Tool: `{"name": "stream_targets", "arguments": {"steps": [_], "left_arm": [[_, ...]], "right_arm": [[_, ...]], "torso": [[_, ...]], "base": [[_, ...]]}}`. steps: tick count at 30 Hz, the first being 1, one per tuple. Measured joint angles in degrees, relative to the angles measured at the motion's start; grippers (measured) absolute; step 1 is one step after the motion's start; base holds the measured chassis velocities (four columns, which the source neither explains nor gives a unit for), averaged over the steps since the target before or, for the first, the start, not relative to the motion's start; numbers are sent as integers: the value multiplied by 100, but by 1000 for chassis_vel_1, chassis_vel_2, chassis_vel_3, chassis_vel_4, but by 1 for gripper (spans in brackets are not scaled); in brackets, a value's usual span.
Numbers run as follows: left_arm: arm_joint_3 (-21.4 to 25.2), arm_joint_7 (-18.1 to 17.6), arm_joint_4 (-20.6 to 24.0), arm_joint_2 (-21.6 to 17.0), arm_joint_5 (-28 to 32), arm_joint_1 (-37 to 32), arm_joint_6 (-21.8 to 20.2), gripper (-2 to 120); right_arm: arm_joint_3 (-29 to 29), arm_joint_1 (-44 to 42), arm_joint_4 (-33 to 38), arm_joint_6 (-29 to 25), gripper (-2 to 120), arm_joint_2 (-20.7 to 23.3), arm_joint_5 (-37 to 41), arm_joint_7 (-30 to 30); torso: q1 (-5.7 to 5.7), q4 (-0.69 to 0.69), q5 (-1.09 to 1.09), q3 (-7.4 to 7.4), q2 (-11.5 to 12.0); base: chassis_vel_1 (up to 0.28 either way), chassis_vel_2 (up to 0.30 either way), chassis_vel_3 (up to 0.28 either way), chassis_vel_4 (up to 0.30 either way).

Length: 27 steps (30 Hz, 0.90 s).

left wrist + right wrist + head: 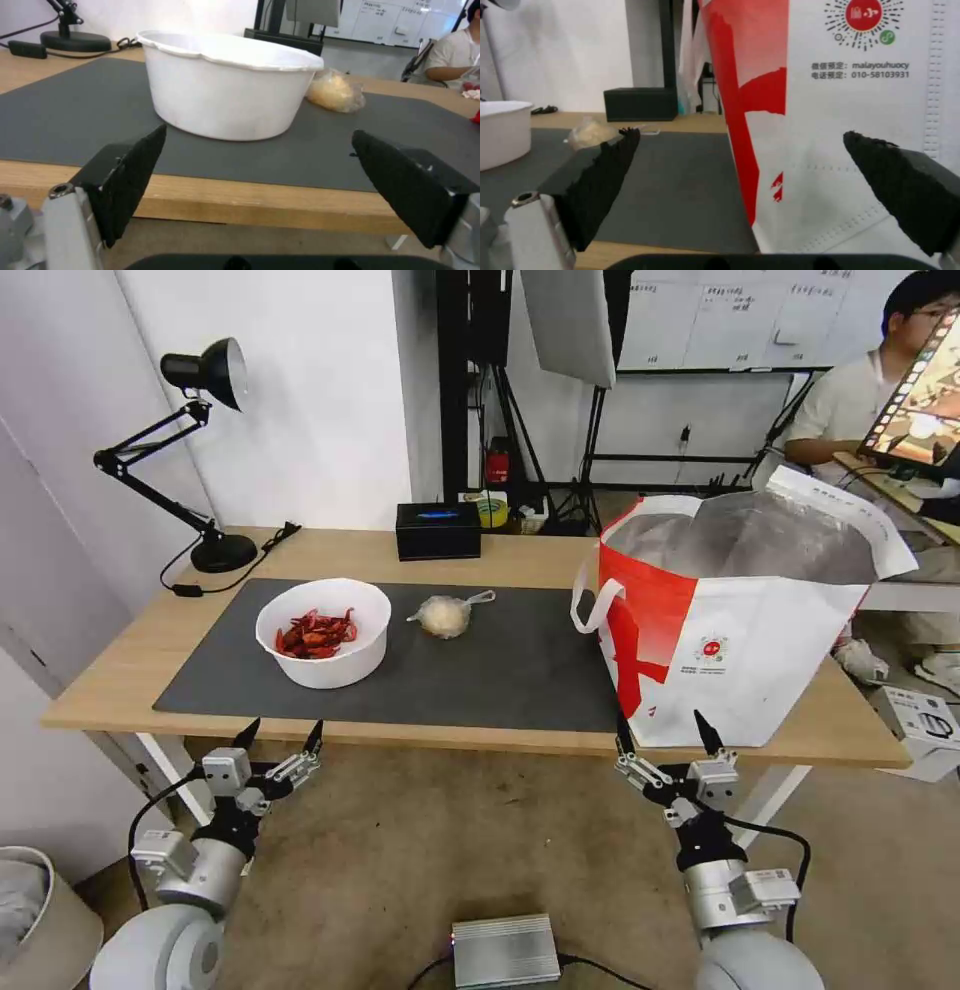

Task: Pick up the trash from the table and place it into the takeout bag.

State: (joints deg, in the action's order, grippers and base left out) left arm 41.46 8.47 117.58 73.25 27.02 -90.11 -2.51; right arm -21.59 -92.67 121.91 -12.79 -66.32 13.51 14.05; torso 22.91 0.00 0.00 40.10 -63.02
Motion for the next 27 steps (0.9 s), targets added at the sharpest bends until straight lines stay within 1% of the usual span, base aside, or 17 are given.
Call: {"name": "stream_targets", "arguments": {"steps": [10,12,14,16,18,20,24,27], "left_arm": [[27,12,36,52,-11,-27,0,100],[37,14,45,65,-14,-36,0,100],[66,19,80,108,-25,-64,0,100],[69,20,86,115,-28,-68,0,100],[86,21,109,152,-38,-93,0,100],[120,30,133,213,-78,-144,1,100],[153,34,143,267,-104,-181,6,100],[199,40,159,384,-140,-207,19,100]], "right_arm": [[117,11,-4,-14,100,47,-13,-15],[188,21,6,-21,100,61,-13,-34],[420,126,-11,-85,100,148,9,-148],[443,149,-21,-91,100,160,12,-160],[542,283,-79,-105,100,215,49,-208],[728,609,-237,-114,100,306,149,-269],[877,928,-388,-116,100,362,216,-296],[1184,1425,-580,-89,100,449,434,-301]], "torso": [[1,0,0,0,0],[1,0,0,0,0],[1,0,0,0,0],[1,0,0,0,0],[1,0,1,0,0],[1,-1,0,0,0],[1,0,0,0,0],[1,0,0,0,0]], "base": [[0,0,0,0],[0,0,0,0],[0,0,0,0],[0,0,0,0],[0,0,0,0],[0,0,0,0],[0,0,0,0],[0,0,0,0]]}}
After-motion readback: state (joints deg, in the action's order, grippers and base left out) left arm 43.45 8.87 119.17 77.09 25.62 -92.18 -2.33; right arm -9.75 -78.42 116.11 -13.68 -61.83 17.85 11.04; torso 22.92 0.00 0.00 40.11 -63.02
